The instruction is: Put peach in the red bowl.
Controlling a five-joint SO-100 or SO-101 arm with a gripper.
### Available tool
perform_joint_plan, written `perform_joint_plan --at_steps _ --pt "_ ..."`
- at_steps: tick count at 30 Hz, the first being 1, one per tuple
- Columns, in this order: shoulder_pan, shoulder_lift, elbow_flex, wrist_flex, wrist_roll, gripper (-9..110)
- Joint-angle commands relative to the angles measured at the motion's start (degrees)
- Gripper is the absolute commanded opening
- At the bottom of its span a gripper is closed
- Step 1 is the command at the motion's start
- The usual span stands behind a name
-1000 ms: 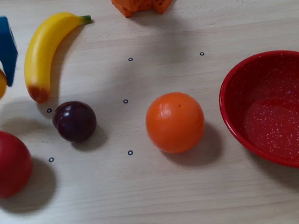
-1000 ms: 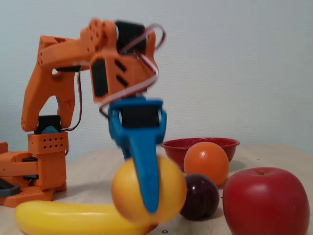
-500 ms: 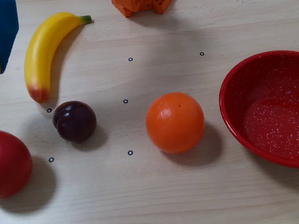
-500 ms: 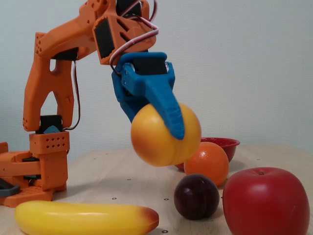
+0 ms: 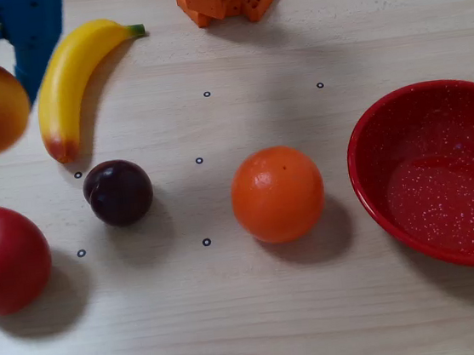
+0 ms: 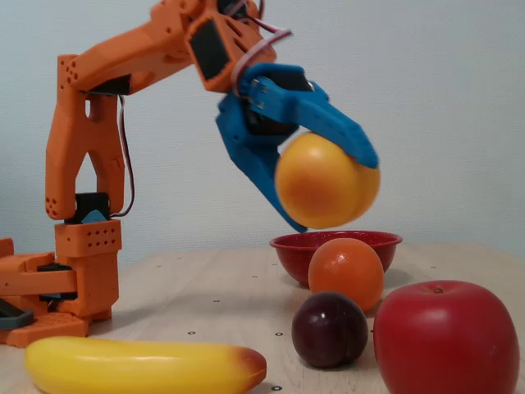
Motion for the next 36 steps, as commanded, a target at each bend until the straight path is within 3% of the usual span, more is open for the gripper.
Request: perform_joint_plan --at_steps 1,16,36 --pt "-3.08 10.02 -1.14 -3.60 -2.02 0" --pt "-18.02 11.25 0.44 -11.34 -7.65 0" --pt "-39.29 14.59 -1.23 -3.34 -6.33 0"
